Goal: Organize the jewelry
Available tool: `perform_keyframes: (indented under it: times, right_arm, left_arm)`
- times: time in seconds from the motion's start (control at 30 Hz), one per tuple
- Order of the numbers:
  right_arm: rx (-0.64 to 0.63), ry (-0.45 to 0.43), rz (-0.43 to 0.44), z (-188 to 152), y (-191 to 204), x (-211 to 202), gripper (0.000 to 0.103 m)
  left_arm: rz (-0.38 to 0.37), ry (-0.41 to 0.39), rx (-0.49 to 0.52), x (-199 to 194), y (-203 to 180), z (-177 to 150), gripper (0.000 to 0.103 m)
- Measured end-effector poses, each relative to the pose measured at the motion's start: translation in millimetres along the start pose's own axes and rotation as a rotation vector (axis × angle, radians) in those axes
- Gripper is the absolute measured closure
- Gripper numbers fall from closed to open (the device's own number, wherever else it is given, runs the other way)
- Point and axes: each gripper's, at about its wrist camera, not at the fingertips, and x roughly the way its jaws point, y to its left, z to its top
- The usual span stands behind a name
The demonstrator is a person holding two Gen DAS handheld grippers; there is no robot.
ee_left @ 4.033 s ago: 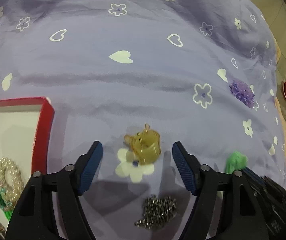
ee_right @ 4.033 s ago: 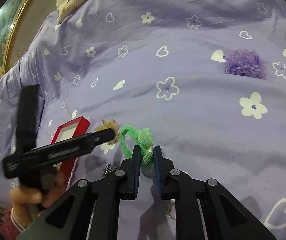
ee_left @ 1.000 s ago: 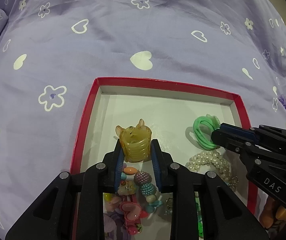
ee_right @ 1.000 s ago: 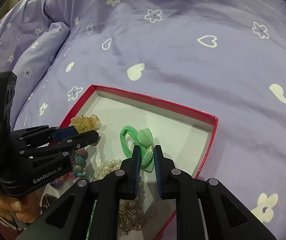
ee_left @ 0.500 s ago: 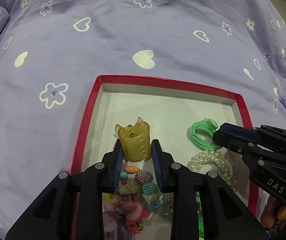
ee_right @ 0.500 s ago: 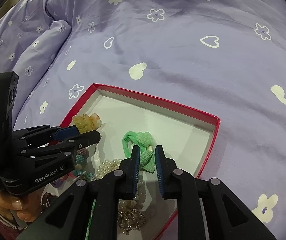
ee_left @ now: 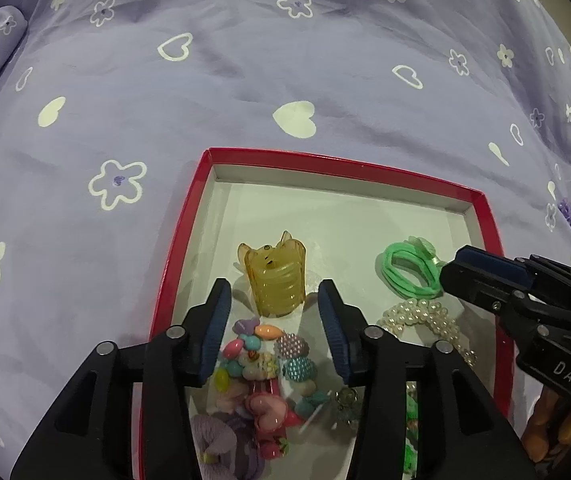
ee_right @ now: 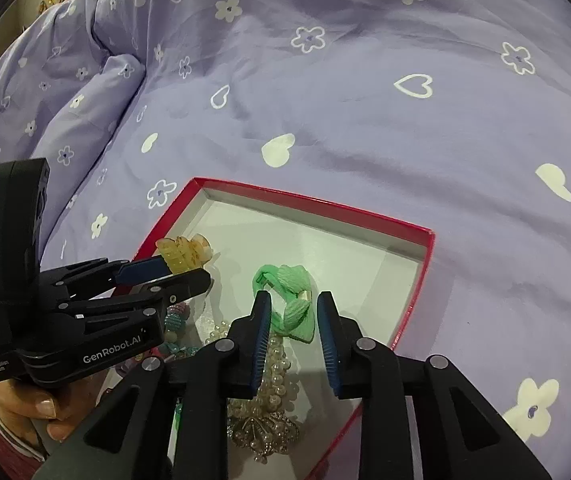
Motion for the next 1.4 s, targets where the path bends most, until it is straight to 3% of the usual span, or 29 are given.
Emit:
perform_keyframes:
  times: [0.1,0.27,0.4,0.47,0.73,1.03,1.17,1.4]
  right_arm:
    - [0.016,-0.021,0.012,-2.6,-0.4,-10.4,0.070]
    - [0.029,-0.050,0.057,-10.4,3.6,-27.0,0.053]
    - [0.036,-0.072,0.073,-19.9,7.4,-40.2,0.049]
    - [0.039,-0.092,0.092,-25.9,9.2,-47.1,0.041]
    - [0.075,-0.151,0.163,-61.1,18.6,-73.4,0.035]
    - [0.104,-0.201,0.214,-100.3,34.8,-105.5,0.025]
    - [0.099,-0.213,0.222,-118.8,43.8,-116.9,0.017]
    - [0.063,-0.219,0.188,-157.2,56.1,-132.5,0.016]
  left_arm:
    - [0.006,-0.023,-0.010,-13.3,1.5,-5.3,0.048]
    - [0.018,-0.086,-0.055,-42.8,6.4,-17.0,0.032]
    - [0.024,-0.120,-0.095,-64.3,12.8,-31.1,0.027]
    - [0.031,-0.135,-0.124,-74.9,15.9,-41.8,0.021]
    - [0.022,-0.159,-0.180,-109.8,24.2,-88.4,0.019]
    - [0.019,-0.160,-0.169,-138.7,14.7,-133.1,0.011]
    - [0.039,-0.164,-0.165,-147.8,11.5,-155.0,0.009]
    - [0.048,-0.160,-0.167,-152.6,13.2,-188.0,0.008]
